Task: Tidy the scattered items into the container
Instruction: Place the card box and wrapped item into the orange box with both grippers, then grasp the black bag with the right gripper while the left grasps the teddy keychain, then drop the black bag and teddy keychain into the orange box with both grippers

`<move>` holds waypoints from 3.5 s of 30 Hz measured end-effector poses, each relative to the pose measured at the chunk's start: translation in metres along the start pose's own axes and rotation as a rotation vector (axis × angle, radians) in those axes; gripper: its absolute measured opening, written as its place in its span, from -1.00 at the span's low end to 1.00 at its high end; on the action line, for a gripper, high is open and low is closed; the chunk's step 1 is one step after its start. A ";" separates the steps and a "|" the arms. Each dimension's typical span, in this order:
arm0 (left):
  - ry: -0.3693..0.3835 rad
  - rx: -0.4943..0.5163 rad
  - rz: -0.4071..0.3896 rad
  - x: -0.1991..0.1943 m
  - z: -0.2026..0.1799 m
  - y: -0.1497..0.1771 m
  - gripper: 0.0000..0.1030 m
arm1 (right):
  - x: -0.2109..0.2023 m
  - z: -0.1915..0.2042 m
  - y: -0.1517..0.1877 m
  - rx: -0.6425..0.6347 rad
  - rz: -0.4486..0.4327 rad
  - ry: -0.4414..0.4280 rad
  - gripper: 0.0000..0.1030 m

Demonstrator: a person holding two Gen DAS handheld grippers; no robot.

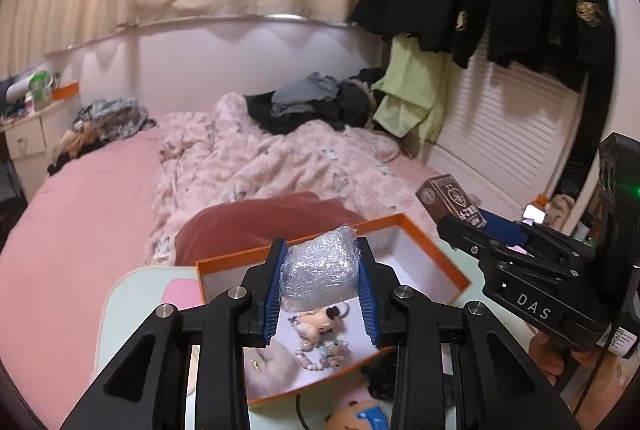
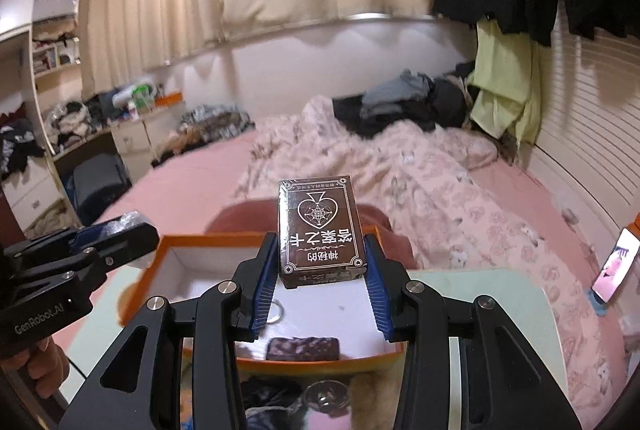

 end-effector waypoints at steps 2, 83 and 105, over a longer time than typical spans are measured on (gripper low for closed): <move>0.007 -0.022 0.027 0.012 0.003 0.010 -0.39 | 0.011 -0.004 0.007 -0.006 0.024 0.029 -0.17; 0.056 0.116 0.053 -0.042 -0.042 0.077 -0.25 | -0.058 -0.010 0.071 0.110 -0.008 -0.227 -0.51; -0.025 0.018 0.055 0.018 0.006 0.022 -0.07 | 0.020 0.006 0.032 0.095 0.130 -0.186 -0.22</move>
Point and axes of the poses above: each gripper's, at about its wrist camera, not at the fingertips, and x roughly the way its jaws point, z to its left, y to its underside, the point moved 7 cm from there along x, roughly the way its jaws point, and after that the axes turned 6 degrees about z, right-handed, at the moved point
